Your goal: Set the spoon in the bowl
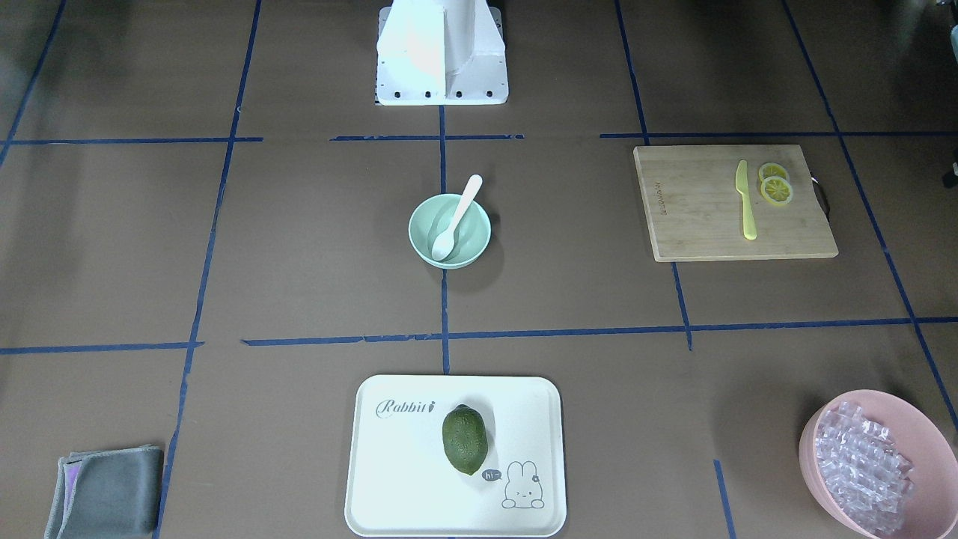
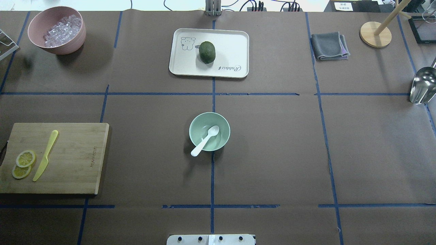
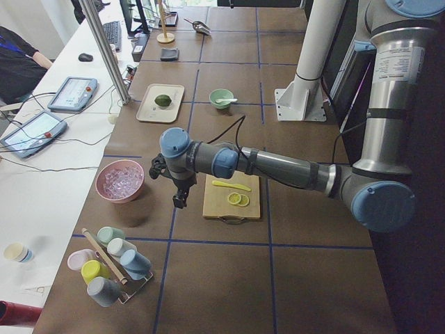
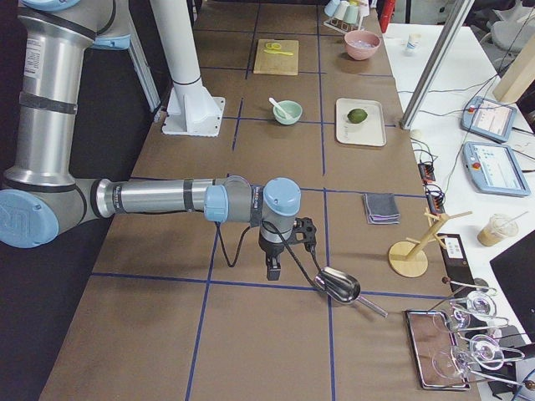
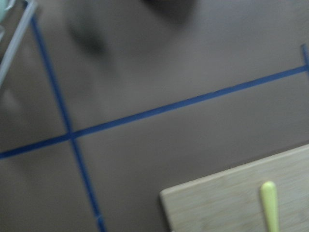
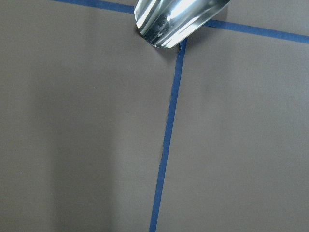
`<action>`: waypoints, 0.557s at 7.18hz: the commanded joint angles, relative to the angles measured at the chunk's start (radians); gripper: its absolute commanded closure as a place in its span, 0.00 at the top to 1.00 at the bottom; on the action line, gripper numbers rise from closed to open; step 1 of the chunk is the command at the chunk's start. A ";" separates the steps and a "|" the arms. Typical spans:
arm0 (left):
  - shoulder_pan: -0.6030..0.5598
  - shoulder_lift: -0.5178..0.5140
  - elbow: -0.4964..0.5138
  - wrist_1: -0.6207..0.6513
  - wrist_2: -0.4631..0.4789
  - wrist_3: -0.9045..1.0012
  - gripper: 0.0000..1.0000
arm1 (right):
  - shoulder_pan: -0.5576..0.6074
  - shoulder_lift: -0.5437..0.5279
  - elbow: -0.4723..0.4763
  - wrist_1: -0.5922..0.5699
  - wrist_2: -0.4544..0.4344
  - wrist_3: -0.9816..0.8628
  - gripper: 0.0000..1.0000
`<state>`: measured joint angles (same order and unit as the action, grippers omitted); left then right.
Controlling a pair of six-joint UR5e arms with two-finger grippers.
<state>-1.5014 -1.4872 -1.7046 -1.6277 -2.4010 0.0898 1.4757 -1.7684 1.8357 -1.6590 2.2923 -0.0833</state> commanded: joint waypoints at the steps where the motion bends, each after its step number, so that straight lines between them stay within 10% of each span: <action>1: -0.031 0.039 0.064 -0.046 0.003 -0.001 1.00 | 0.000 0.001 -0.012 0.002 0.006 -0.001 1.00; 4: -0.033 0.036 0.083 -0.046 0.016 -0.002 1.00 | 0.000 0.006 -0.010 0.002 0.007 -0.001 1.00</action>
<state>-1.5331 -1.4448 -1.6270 -1.6748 -2.3932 0.0885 1.4757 -1.7635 1.8245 -1.6568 2.2991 -0.0843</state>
